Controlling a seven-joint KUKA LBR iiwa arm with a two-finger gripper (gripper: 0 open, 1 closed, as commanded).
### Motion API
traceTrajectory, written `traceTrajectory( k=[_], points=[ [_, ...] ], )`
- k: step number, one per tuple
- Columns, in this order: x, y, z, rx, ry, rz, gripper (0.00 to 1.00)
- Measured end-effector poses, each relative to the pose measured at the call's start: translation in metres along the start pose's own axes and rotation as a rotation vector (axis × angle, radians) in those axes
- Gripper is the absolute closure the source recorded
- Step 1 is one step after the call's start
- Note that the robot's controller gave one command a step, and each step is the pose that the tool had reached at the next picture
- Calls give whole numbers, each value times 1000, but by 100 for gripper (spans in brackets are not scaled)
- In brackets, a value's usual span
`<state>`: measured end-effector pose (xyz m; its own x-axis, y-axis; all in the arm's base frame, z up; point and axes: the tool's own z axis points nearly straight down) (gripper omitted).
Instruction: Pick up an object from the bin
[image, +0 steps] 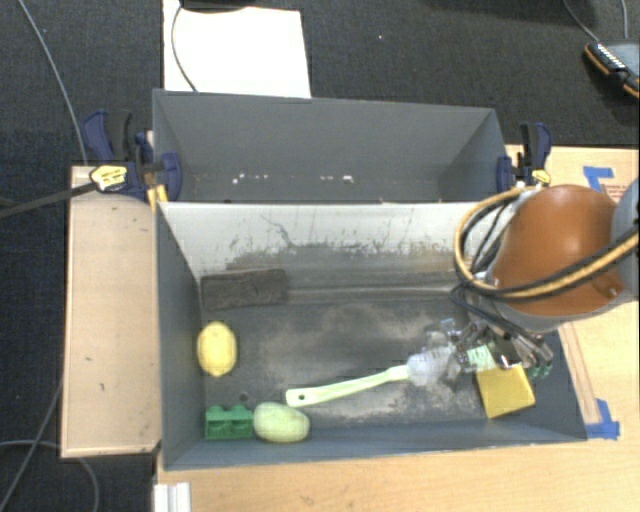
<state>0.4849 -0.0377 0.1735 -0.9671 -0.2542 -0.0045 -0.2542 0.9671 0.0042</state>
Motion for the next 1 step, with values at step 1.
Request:
traceTrajectory(
  k=[1],
  points=[
    [-5,-4,-19,-6,14,58,100]
  ],
)
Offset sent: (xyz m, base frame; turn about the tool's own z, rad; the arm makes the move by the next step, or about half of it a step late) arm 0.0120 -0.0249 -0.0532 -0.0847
